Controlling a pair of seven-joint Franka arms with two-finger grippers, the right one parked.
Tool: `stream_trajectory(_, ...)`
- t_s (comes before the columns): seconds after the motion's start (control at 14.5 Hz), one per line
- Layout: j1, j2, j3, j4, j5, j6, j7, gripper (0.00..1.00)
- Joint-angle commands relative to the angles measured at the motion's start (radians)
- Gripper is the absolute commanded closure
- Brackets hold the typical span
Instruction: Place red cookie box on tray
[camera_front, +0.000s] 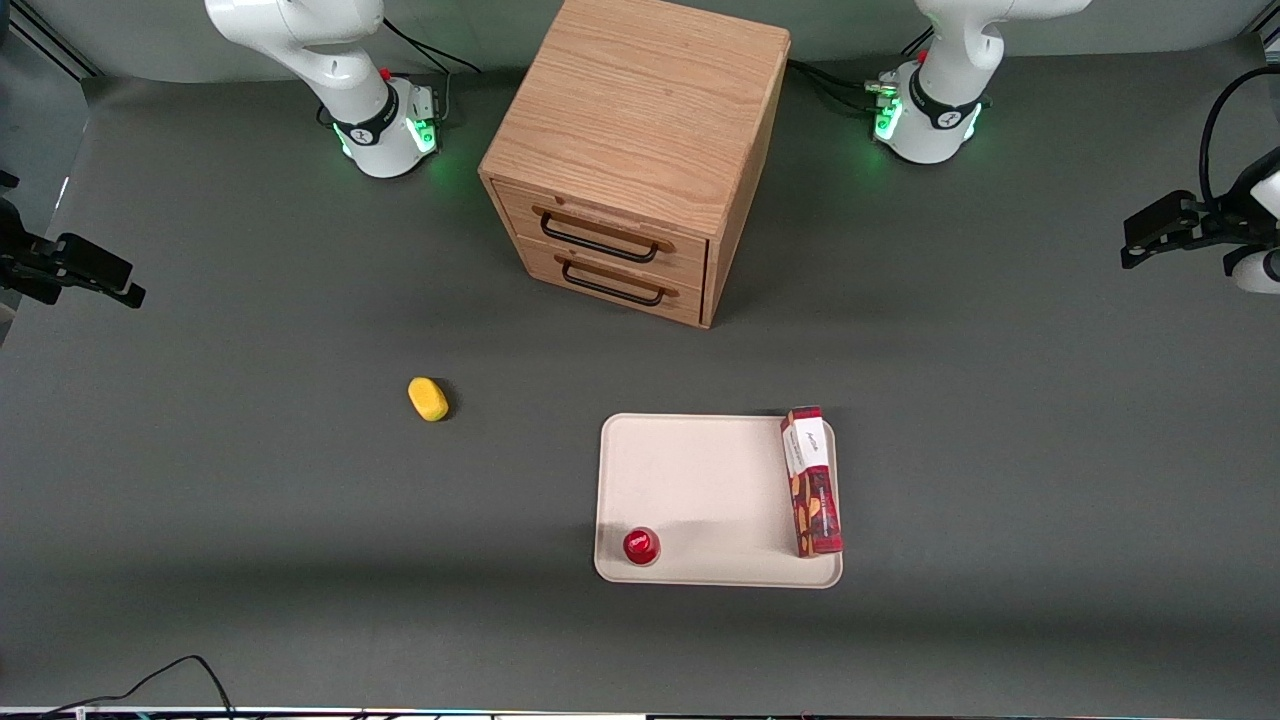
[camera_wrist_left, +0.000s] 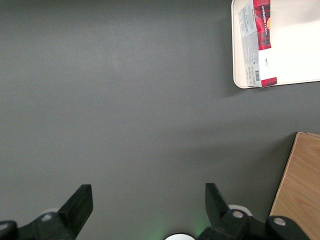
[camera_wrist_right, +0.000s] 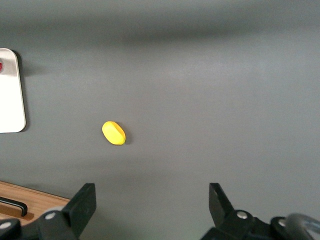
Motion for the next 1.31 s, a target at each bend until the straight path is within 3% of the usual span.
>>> stream_trajectory(0.0,-0.005,-0.011,-0.002,-0.013,-0.009,0.003,0.003,0.0)
stream_trajectory(0.9,-0.018,0.039,-0.012,-0.003,-0.032,0.009,-0.104,0.0)
stream_trajectory(1.24,-0.02,0.07,-0.111,0.014,-0.03,0.074,-0.214,0.0)
